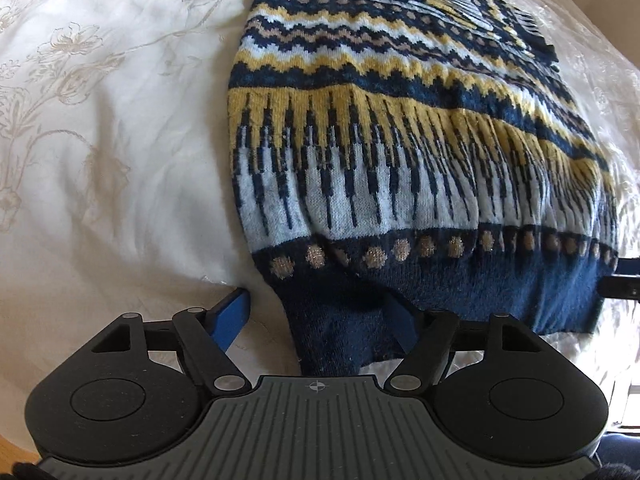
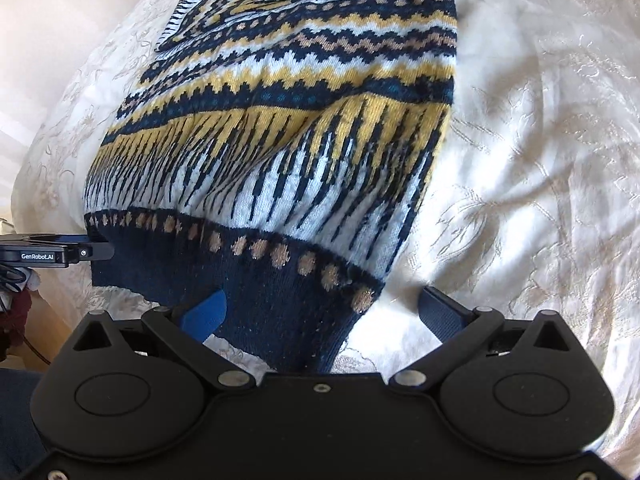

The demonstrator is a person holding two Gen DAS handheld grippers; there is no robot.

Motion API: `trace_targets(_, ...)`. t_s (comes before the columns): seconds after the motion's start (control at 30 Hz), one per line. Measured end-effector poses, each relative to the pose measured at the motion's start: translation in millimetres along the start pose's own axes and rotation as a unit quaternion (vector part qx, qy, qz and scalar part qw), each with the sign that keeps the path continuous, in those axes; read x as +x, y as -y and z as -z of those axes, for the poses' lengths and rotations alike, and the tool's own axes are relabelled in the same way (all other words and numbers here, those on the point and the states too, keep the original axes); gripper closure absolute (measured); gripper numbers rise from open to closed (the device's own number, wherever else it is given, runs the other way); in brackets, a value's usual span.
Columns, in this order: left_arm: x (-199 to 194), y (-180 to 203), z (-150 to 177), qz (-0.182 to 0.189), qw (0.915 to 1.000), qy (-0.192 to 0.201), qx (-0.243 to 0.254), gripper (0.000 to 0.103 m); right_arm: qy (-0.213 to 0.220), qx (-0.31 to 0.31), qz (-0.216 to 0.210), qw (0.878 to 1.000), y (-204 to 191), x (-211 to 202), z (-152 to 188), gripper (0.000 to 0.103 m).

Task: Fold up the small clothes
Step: 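Move both grippers to the navy ribbed hem of the sweater, then grasp the navy hem with both grippers and lift it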

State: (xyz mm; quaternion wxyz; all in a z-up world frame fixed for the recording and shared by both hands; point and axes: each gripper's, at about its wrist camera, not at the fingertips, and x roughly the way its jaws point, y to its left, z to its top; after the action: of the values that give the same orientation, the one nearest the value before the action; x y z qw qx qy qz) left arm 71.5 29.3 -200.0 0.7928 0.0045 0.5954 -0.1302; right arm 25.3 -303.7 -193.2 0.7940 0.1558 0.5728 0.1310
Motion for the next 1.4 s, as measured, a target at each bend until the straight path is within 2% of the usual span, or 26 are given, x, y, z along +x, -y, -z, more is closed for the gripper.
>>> trace_targets(0.27, 8, 0, -2, 0.016, 0.9998, 0.006, 0.005, 0.031, 0.002, 0.007, -0.01, 1.0, 5, 11, 0, 0.0)
trace_targets(0.37, 5, -4, 1, 0.031, 0.9994, 0.013, -0.004, 0.037, 0.008, 0.016, -0.019, 1.0, 7, 9, 2, 0.0)
trace_targets(0.43, 2, -6, 4, 0.043, 0.9989, 0.014, -0.015, 0.044, 0.011, 0.02, -0.025, 0.999, 7, 7, 4, 0.006)
trace_targets(0.67, 1, -8, 9, 0.059, 0.9978, 0.01, -0.03, 0.052, 0.003, 0.03, -0.04, 0.999, 7, 5, 10, 0.025)
trace_targets(0.73, 1, -6, 8, 0.069, 0.9971, 0.007, -0.033, 0.07, -0.001, 0.035, -0.038, 0.999, 7, 7, 9, 0.036)
trace_targets(0.77, 2, -6, 8, 0.07, 0.9969, 0.005, -0.035, 0.075, -0.005, 0.04, -0.039, 0.998, 8, 8, 8, 0.04)
trace_targets(0.8, 1, -7, 7, 0.072, 0.9966, 0.004, -0.038, 0.085, -0.013, 0.048, -0.042, 0.998, 9, 9, 7, 0.052)
trace_targets(0.83, -1, -8, 6, 0.08, 0.9958, 0.004, -0.044, 0.089, -0.021, 0.053, -0.045, 0.997, 10, 11, 6, 0.073)
trace_targets(0.87, -4, -8, 5, 0.085, 0.9951, 0.005, -0.049, 0.091, -0.029, 0.058, -0.051, 0.997, 11, 11, 5, 0.085)
trace_targets(0.9, -8, -9, 3, 0.09, 0.9944, 0.01, -0.054, 0.093, -0.029, 0.061, -0.058, 0.996, 11, 9, 5, 0.09)
trace_targets(1.1, -51, -11, -10, 0.126, 0.988, 0.057, -0.069, 0.093, -0.002, 0.058, -0.103, 0.993, 5, -18, 0, 0.091)
trace_targets(1.23, -77, -12, -24, 0.147, 0.9808, 0.096, -0.086, 0.093, 0.038, 0.06, -0.122, 0.99, 1, -45, -12, 0.091)
trace_targets(1.4, -98, -11, -54, 0.156, 0.9732, 0.143, -0.091, 0.094, 0.1, 0.064, -0.131, 0.984, 0, -73, -37, 0.091)
